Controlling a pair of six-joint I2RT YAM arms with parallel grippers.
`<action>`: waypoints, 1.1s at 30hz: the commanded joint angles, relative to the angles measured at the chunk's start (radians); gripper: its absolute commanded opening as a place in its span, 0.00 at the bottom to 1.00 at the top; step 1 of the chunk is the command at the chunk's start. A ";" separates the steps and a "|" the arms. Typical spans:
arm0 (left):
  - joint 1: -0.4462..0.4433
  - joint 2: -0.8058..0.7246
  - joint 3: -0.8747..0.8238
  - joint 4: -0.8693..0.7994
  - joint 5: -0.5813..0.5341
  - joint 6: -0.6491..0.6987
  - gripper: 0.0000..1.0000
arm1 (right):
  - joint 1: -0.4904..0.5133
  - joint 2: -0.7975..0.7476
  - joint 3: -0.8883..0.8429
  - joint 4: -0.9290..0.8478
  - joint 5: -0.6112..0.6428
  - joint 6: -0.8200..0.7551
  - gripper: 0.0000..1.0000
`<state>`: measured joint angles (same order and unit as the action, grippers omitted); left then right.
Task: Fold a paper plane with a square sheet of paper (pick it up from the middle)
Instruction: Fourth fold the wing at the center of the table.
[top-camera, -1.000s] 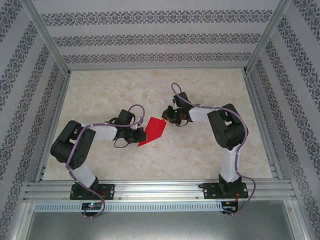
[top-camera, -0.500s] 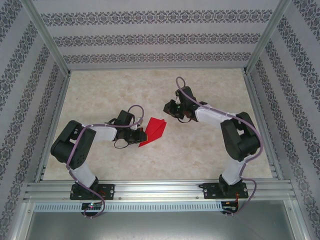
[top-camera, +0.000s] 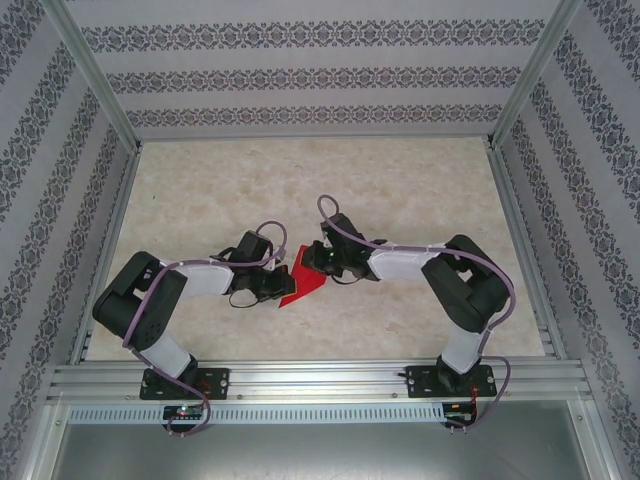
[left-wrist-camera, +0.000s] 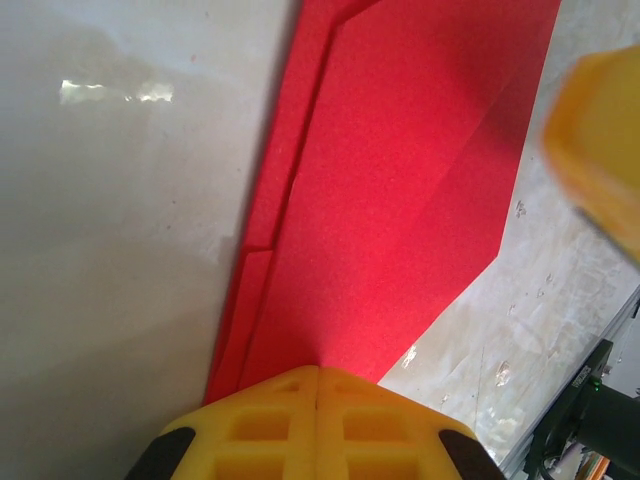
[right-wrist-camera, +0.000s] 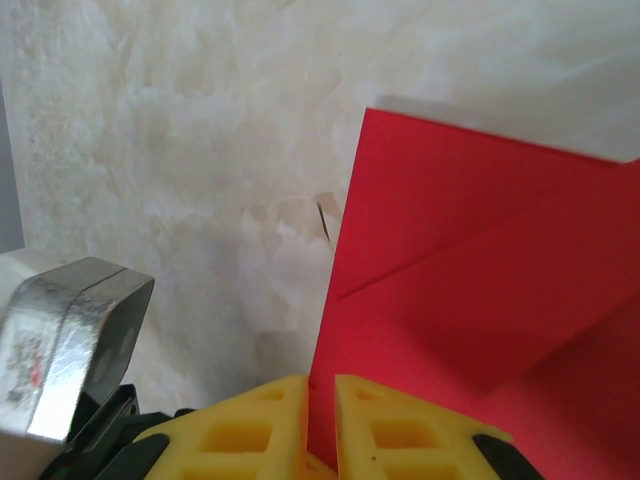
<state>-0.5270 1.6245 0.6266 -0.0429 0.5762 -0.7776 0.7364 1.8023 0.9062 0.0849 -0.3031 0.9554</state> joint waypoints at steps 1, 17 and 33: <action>-0.022 0.026 -0.040 -0.070 -0.056 -0.023 0.00 | 0.019 0.048 0.018 0.087 -0.001 0.042 0.16; -0.024 -0.051 0.044 -0.130 -0.034 0.016 0.06 | 0.014 0.150 -0.023 0.055 0.047 0.046 0.12; -0.016 0.050 0.064 -0.108 -0.073 0.020 0.10 | 0.006 0.152 -0.021 0.054 0.039 0.049 0.12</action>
<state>-0.5331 1.6596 0.7151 -0.1253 0.5320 -0.7795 0.7506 1.9083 0.9134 0.1730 -0.2970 1.0016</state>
